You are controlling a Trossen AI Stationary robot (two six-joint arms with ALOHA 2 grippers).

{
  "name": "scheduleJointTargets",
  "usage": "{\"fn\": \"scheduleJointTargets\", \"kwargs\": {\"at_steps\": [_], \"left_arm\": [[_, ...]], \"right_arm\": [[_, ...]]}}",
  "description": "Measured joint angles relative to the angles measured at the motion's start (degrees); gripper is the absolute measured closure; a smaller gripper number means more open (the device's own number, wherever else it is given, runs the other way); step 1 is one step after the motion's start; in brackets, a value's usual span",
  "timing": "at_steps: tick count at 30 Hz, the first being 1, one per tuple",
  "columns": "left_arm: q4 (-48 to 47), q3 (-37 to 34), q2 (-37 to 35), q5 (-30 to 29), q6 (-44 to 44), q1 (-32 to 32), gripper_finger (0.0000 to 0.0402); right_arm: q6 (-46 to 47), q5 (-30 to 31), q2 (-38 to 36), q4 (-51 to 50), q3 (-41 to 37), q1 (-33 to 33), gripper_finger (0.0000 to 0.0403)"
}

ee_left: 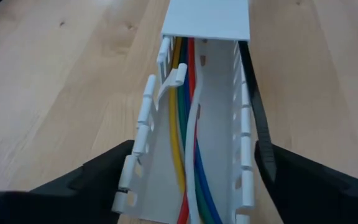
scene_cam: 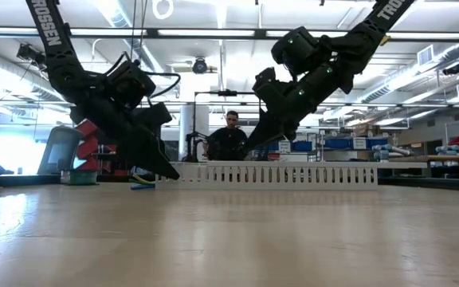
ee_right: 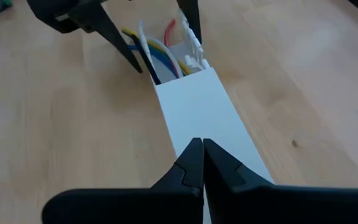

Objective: Ziptie cables
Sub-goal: Close the white cable duct

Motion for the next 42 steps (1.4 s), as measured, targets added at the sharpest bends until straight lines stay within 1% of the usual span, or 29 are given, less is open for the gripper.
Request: {"fn": "scheduleJointTargets", "kwargs": {"at_steps": [5, 18, 25, 27, 28, 30, 33, 37, 39, 42], "left_arm": [[0.0, 0.0, 0.3, 0.0, 0.0, 0.0, 0.0092], [0.2, 0.0, 0.3, 0.2, 0.0, 0.0, 0.0150], [0.2, 0.0, 0.3, 0.2, 0.0, 0.0, 0.0157], [0.2, 0.0, 0.3, 0.2, 0.0, 0.0, 0.0158], [0.2, 0.0, 0.3, 0.2, 0.0, 0.0, 0.0158], [0.2, 0.0, 0.3, 0.1, 0.0, 0.0, 0.0158], [0.3, -0.1, 0.2, 0.1, 0.0, 0.0, 0.0158], [0.7, -0.2, 0.2, 0.0, 0.0, 0.0, 0.0158], [0.7, -0.2, 0.2, -0.2, 0.0, 0.0, 0.0158], [0.8, -0.1, 0.3, -1.0, -0.1, 0.0, 0.0158]], "right_arm": [[0.5, 0.0, 0.0, 0.0, 0.0, 0.0, 0.0403], [1.0, 0.0, 0.0, 0.0, 0.0, 0.0, 0.0403], [1.5, 0.0, 0.4, 0.0, 0.0, 0.0, 0.0403], [1.5, 1.4, 0.8, -1.1, 0.0, 0.0, 0.0403], [1.6, 2.5, 1.6, -0.7, 0.0, 0.0, 0.0403], [2.5, 2.1, 3.8, -0.7, 0.6, -0.2, 0.0403], [3.7, -1.7, 9.7, 0.7, 4.6, -0.5, 0.0403], [1.0, -5.8, 18.3, 1.2, 13.7, -0.3, 0.0403], [-1.5, -5.7, 20.1, 2.6, 16.8, 0.4, 0.0403], [-5.9, -1.4, 19.0, 4.0, 18.0, 1.7, 0.0403]]}}
